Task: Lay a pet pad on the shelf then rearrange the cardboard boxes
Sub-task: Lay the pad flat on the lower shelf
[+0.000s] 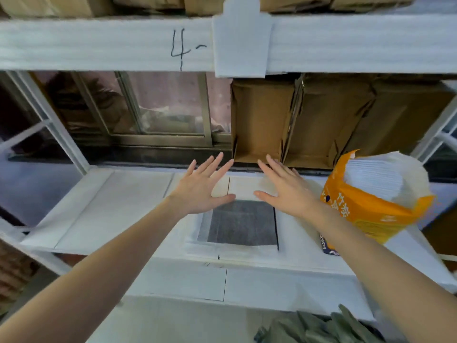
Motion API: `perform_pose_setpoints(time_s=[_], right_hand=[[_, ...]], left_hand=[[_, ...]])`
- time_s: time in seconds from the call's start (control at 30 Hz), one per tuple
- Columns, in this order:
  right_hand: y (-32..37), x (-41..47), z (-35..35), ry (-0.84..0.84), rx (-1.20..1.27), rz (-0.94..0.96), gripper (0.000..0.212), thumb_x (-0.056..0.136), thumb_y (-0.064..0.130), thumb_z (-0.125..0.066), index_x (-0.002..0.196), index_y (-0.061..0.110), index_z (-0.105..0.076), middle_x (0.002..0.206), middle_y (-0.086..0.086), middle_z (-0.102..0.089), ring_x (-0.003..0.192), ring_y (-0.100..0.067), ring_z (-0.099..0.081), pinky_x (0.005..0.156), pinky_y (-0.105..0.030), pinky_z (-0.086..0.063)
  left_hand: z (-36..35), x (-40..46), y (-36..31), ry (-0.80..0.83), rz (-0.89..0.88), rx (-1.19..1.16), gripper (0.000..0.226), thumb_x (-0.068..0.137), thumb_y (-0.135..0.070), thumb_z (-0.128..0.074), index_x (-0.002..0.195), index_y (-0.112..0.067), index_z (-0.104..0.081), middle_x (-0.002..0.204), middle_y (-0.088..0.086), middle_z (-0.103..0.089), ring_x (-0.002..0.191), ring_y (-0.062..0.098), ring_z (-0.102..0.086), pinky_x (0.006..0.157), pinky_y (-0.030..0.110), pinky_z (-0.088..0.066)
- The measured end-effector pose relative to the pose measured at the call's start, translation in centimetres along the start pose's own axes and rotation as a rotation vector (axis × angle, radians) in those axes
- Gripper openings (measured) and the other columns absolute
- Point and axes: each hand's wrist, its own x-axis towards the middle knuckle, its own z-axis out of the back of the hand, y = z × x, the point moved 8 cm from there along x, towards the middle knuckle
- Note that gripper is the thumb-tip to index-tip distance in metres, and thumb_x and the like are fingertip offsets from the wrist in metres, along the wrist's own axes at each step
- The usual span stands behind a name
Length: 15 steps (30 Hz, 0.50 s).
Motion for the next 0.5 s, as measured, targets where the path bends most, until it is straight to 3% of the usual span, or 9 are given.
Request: perform_pose_setpoints(time_s=[0.5], right_hand=[[12.6,-9.4,14.9,-0.237,-0.147,0.014,0.075,0.089,0.061,-0.037,0.148,0.033,-0.001,0.159,0.005,0.002,0.146,-0.012,0.001,0.117,-0.043,-0.009]], left_hand=[[16.5,-12.1,0.7,-0.306,-0.212,0.06,0.084,0.08,-0.077,-0.026,0.146,-0.041,0.01,0.159,-0.006,0.008,0.147,0.014,0.0,0.117,0.042,0.0]])
